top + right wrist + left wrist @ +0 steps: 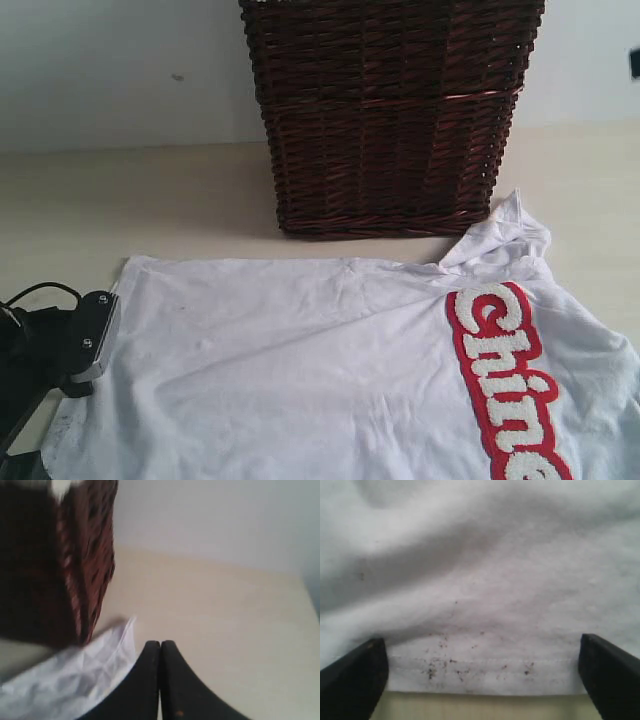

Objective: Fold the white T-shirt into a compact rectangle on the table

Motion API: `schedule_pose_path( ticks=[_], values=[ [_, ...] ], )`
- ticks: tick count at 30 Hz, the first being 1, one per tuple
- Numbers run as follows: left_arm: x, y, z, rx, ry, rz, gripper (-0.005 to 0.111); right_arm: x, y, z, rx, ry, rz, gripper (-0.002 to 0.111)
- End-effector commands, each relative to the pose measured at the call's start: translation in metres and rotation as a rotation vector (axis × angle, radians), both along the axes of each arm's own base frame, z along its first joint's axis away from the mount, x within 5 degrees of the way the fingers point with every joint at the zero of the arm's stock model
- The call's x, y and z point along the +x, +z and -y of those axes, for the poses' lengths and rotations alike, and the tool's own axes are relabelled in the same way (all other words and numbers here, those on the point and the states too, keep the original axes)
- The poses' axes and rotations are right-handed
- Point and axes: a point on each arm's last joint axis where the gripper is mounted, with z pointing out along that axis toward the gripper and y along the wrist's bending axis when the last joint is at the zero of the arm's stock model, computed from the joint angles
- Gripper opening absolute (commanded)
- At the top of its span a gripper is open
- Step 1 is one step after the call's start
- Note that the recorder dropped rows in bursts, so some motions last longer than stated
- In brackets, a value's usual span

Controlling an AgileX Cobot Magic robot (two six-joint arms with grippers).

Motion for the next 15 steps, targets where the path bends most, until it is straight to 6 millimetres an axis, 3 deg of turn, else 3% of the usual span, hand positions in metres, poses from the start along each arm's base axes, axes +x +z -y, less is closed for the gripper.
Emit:
schedule_pose_path(
  ticks=[1, 6, 8, 13, 15],
  values=[
    [-0.006, -0.012, -0.001, 0.017, -0.008, -0.045, 0.1, 0.02, -0.05, 0.002, -0.068, 0.091, -0.213, 0.0],
    [-0.006, -0.012, -0.001, 0.017, -0.008, -0.045, 0.1, 0.037, -0.083, 0.001, -0.028, 0.105, -0.261, 0.0],
    [-0.006, -0.012, -0.001, 0.017, -0.008, -0.045, 0.1, 0.042, -0.084, 0.004, 0.05, 0.029, -0.229, 0.0],
    [-0.006, -0.012, -0.001, 0.017, -0.008, -0.045, 0.1, 0.073, -0.069, 0.038, 0.284, -0.425, 0.215, 0.0],
    [-0.006, -0.012, -0.001, 0.017, -0.008, -0.045, 0.1, 0.088, -0.072, 0.047, 0.327, -0.524, 0.291, 0.0]
  ],
)
